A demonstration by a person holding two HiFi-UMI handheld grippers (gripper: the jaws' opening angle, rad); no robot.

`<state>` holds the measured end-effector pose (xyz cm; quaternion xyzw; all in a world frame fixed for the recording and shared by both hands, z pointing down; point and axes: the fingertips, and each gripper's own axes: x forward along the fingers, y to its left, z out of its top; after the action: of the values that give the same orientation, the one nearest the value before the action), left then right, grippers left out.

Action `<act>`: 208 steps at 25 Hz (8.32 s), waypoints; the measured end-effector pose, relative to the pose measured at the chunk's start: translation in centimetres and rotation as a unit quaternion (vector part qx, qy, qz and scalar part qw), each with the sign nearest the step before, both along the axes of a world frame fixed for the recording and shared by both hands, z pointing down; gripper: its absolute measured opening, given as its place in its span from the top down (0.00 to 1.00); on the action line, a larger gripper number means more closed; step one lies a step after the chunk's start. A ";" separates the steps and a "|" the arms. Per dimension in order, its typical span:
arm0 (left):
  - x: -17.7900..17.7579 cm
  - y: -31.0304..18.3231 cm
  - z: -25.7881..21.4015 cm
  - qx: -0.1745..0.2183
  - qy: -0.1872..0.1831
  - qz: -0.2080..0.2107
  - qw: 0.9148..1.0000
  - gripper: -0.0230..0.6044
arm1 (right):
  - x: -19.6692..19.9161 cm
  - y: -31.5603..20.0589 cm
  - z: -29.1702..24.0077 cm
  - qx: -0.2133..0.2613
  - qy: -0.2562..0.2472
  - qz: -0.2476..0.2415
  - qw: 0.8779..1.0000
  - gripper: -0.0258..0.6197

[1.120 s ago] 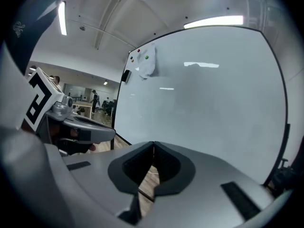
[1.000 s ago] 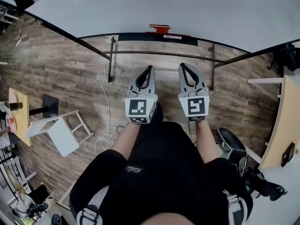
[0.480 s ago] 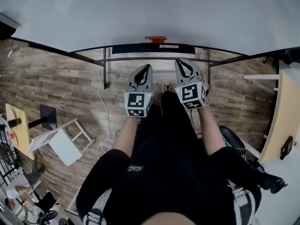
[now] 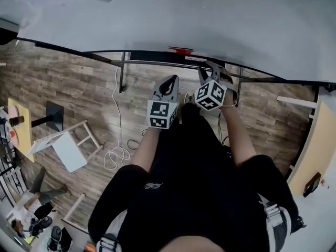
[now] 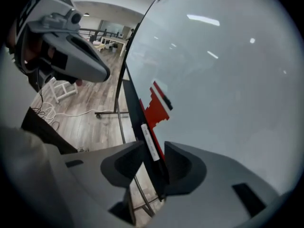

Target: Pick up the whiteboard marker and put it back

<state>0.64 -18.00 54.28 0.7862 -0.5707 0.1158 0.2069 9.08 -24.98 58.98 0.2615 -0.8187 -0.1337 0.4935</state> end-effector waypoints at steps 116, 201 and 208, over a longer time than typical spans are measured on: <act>-2.5 12.4 -15.3 0.141 -0.027 -0.053 0.988 0.73 | -6.9 18.0 -19.0 0.002 -0.465 -0.191 0.864 0.88; -11.9 -4.9 4.8 -0.013 -0.471 0.258 0.843 0.86 | -9.9 5.4 -6.0 -0.024 -0.399 0.184 0.898 0.96; -12.0 -6.3 7.8 -0.042 -0.503 0.301 0.809 0.86 | -9.8 4.0 -5.1 -0.026 -0.394 0.208 0.895 0.96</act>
<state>-11.32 -24.34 62.06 0.7412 -0.3239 0.5754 -0.1211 -0.72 -20.99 53.83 0.4440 -0.8763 0.1067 0.1536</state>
